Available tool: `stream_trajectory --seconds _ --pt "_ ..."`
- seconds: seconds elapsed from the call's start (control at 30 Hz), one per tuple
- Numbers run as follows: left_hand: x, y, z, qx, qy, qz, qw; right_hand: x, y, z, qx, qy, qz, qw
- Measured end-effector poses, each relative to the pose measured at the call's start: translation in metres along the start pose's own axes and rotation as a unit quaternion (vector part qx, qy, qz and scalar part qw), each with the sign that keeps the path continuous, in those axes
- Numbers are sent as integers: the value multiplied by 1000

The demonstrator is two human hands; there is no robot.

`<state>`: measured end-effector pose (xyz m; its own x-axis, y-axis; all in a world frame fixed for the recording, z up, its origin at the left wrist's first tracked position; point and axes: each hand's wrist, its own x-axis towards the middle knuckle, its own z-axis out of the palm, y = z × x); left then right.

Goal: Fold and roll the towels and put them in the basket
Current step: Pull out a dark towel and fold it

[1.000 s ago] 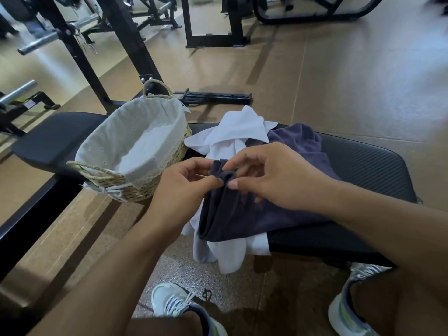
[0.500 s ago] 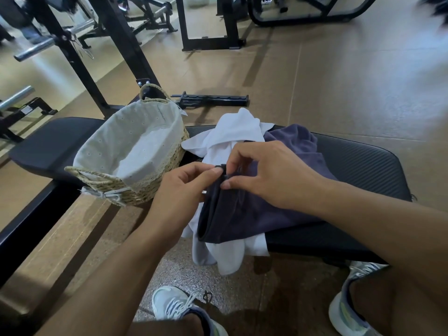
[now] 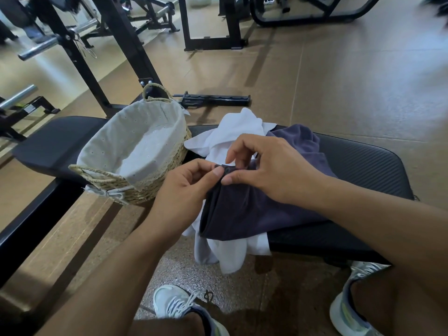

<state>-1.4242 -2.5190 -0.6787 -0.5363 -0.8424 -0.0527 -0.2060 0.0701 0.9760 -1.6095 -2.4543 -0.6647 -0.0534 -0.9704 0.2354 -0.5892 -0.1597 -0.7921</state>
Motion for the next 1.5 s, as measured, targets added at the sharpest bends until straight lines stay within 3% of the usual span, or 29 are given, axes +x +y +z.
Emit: stream_trajectory --seconds 0.2,0.37,0.67,0.8,0.97,1.13,1.23,1.37,1.5 --pt "0 1 -2 -26 11 -15 999 1 4 -2 -26 31 -14 999" --pt "-1 1 3 -25 46 -35 998 3 6 0 -20 1 -41 999" --pt "-10 13 5 20 23 11 999 3 6 -1 -1 13 -3 1000" --pt "-14 14 5 79 -15 31 996 2 6 2 1 -1 11 1000" --pt "-2 1 8 126 59 37 990 8 9 -10 -35 -78 31 996" --pt "17 -17 -9 104 117 -52 986 15 77 -79 -233 -81 164 955" --pt "27 -27 -14 108 119 -105 981 9 114 -105 -245 -86 247 934" --pt "30 -24 -6 110 130 -124 978 8 130 -105 -257 -134 271 918" --pt "26 -23 0 141 144 -82 976 12 137 -101 -255 -152 265 917"
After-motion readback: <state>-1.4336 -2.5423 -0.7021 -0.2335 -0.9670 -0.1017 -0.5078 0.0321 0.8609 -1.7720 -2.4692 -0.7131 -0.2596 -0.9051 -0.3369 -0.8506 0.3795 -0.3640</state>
